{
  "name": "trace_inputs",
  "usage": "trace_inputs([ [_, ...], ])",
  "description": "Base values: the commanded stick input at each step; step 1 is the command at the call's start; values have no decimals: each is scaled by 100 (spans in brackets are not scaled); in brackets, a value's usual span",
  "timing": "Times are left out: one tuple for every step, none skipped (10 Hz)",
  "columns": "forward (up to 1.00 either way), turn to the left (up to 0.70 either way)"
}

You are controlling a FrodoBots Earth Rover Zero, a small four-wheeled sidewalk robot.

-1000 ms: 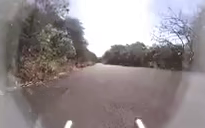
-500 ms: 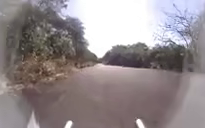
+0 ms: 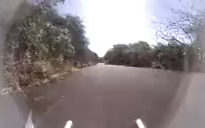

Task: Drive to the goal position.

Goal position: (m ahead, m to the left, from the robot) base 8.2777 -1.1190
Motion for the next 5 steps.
trace_inputs([
  [85,0],
  [85,0],
  [85,0],
  [85,-11],
  [85,-23],
])
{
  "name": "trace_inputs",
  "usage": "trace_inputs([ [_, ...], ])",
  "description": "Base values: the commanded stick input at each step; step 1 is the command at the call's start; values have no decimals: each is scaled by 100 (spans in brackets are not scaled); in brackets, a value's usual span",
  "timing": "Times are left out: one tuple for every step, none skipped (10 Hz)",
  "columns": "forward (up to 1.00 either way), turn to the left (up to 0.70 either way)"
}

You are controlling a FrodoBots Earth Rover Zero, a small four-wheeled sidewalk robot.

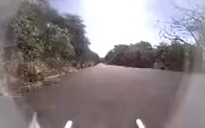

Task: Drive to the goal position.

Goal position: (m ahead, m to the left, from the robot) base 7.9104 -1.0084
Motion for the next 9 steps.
trace_inputs([
  [85,-32],
  [85,-20],
  [85,-8],
  [85,0],
  [85,0],
  [85,0],
  [85,0],
  [85,0],
  [85,0],
])
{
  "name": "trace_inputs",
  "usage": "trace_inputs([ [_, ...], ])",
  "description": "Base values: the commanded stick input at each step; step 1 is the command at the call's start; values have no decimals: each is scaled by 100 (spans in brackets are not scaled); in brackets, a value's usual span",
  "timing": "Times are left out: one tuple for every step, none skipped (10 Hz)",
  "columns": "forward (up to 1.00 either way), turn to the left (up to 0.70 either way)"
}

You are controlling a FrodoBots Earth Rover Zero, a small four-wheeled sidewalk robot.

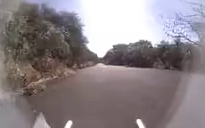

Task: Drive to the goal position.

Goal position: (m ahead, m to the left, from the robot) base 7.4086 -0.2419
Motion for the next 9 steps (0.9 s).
trace_inputs([
  [85,0],
  [85,0],
  [85,0],
  [85,0],
  [85,0],
  [85,0],
  [85,0],
  [85,0],
  [85,0],
])
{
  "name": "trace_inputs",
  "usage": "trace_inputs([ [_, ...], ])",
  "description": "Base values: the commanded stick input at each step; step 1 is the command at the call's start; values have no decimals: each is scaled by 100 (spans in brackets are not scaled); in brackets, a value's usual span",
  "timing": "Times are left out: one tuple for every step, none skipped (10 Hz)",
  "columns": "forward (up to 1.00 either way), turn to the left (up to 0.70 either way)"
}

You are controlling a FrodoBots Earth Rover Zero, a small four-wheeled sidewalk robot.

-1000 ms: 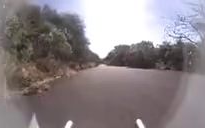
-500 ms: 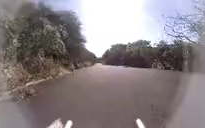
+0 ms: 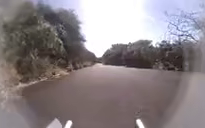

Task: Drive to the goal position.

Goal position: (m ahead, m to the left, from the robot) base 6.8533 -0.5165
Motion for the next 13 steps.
trace_inputs([
  [85,0],
  [85,0],
  [85,0],
  [85,0],
  [85,0],
  [85,0],
  [85,0],
  [85,0],
  [85,0],
  [85,0],
  [85,0],
  [85,0],
  [85,0],
])
